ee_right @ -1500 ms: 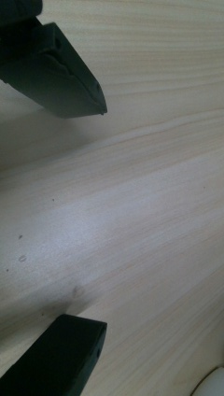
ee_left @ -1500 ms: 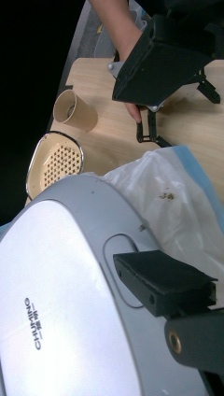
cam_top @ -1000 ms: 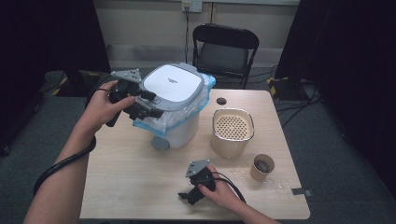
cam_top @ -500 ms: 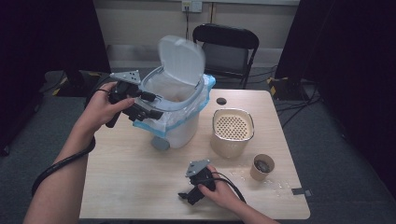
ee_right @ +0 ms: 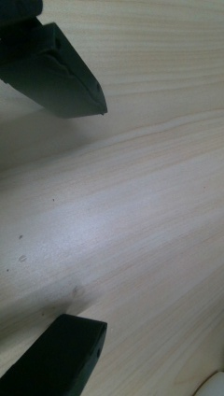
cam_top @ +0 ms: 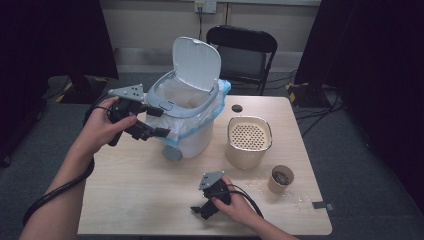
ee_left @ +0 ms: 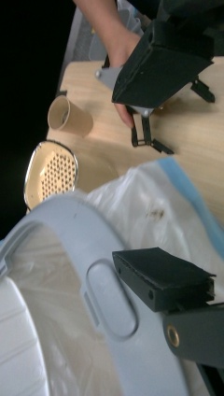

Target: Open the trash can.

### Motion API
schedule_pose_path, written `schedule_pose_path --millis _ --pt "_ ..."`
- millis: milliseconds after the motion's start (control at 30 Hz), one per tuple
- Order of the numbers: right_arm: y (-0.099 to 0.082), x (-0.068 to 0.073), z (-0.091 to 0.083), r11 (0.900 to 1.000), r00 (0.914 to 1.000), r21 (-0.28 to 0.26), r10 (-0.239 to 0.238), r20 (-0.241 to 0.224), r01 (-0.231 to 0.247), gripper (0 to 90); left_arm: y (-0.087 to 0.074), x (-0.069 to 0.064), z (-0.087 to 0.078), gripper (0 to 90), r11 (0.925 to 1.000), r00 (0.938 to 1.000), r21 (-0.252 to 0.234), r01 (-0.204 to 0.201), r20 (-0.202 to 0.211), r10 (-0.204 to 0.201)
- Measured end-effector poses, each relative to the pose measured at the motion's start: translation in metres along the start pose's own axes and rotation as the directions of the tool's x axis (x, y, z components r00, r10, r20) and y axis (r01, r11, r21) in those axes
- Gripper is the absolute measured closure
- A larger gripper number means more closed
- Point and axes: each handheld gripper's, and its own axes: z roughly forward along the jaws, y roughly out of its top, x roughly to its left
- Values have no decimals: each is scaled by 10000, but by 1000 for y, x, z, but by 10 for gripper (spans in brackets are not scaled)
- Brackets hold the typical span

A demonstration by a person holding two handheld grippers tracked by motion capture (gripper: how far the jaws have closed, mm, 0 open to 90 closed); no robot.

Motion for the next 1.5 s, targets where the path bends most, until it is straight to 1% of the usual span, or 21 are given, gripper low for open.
schedule_pose_path --millis 233,267,300,333,367,400,467,500,567,600,700,733,800,833,867,933,967,1033,1133,1300,1500 --pt "0 0 0 10000 10000 -19 8 9 -8 0 -32 -11 7 195 9993 9995 -204 300 114 -298" --pt "0 0 0 10000 10000 -20 9 10 -9 0 -36 -13 8 195 9993 9993 -172 337 148 -335" --pt "0 0 0 10000 10000 -22 3 11 -3 0 -36 -13 8 196 9993 9993 -172 337 148 -335" --pt "0 0 0 10000 10000 -21 6 10 -6 0 -43 -15 12 196 9995 9994 -114 309 180 -307" --pt "0 0 0 10000 10000 -21 6 10 -6 0 -43 -15 12 198 9995 9994 -114 309 180 -307" --pt "0 0 0 10000 10000 -19 6 11 -6 0 -51 -17 17 197 9993 9992 -38 363 196 -362" --pt "0 0 0 10000 10000 -31 -10 -2 10 0 -58 -18 21 196 9991 9988 -28 413 266 -412" --pt "0 0 0 10000 10000 -31 -10 -2 10 0 -58 -18 21 195 9991 9988 -28 413 266 -412" --pt "0 0 0 10000 10000 -32 -10 -4 10 0 -65 -19 25 194 9992 9988 25 408 257 -408" --pt "0 0 0 10000 10000 -32 -15 -4 15 0 -71 -20 29 193 9993 9988 85 370 326 -372" --pt "0 0 0 10000 10000 -27 -14 3 14 0 -79 -22 34 193 9993 9989 154 327 334 -332" --pt "0 0 0 10000 10000 -27 -14 3 14 0 -79 -22 34 193 9993 9989 154 327 334 -332" --pt "0 0 0 10000 10000 -24 -2 -5 2 0 -87 -22 39 193 9990 9983 169 421 406 -427" --pt "0 0 0 10000 10000 -23 -5 -4 5 0 -87 -22 39 193 9990 9983 169 421 406 -427" --pt "0 0 0 10000 10000 -15 9 -6 -9 0 -93 -22 42 194 9982 9978 196 559 357 -566" --pt "0 0 0 10000 10000 0 26 -7 -26 0 -99 -22 45 194 9979 9980 315 560 291 -569" --pt "0 0 0 10000 10000 0 26 -7 -26 0 -99 -22 45 194 9979 9980 315 560 291 -569" --pt "0 0 0 10000 10000 11 16 -19 -16 0 -108 -23 50 196 9975 9977 385 599 308 -611" --pt "0 0 0 10000 10000 12 14 -18 -14 0 -116 -24 55 196 9973 9973 366 641 326 -653" --pt "0 1 -1 10000 10000 19 61 14 -61 0 -125 -27 61 196 9968 9971 453 652 368 -669" --pt "-1 1 -1 9999 9999 25 112 28 -112 0 -139 -32 73 196 9960 9967 591 669 430 -695"
